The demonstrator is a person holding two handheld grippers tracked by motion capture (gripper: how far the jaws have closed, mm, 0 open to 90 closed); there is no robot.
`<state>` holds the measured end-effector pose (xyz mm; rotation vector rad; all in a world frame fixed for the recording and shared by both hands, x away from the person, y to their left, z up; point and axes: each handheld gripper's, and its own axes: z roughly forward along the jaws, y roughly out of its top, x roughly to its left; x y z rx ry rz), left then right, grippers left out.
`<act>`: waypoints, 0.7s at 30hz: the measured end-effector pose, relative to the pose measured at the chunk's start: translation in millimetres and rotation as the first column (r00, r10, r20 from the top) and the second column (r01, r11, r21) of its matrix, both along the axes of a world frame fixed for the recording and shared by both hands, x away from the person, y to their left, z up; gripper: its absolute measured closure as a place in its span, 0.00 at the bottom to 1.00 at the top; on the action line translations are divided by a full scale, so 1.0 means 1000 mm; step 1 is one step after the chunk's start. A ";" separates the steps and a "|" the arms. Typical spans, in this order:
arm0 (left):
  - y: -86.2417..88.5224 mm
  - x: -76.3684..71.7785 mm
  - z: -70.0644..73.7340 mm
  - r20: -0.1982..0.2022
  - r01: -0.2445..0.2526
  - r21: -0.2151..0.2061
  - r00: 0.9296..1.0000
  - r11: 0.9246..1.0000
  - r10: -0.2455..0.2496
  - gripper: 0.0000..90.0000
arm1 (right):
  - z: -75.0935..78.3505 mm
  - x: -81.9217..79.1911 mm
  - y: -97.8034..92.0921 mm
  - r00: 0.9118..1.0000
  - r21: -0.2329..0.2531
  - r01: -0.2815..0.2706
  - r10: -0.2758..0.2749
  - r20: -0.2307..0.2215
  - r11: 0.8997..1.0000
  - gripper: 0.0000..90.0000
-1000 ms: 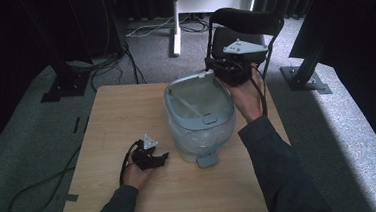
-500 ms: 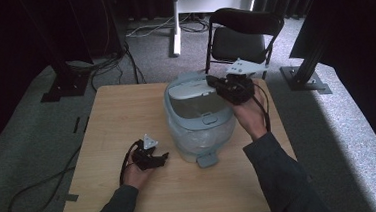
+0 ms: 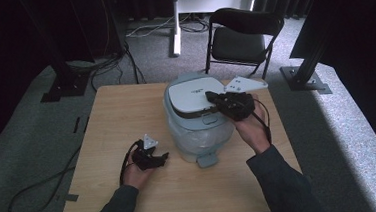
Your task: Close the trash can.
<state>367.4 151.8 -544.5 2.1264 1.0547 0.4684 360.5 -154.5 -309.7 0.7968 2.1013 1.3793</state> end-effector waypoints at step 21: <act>0.000 0.000 0.000 0.000 -0.001 0.000 1.000 1.000 0.001 0.34 | -0.013 -0.014 0.004 0.999 -0.084 -0.034 0.036 0.026 0.996 1.00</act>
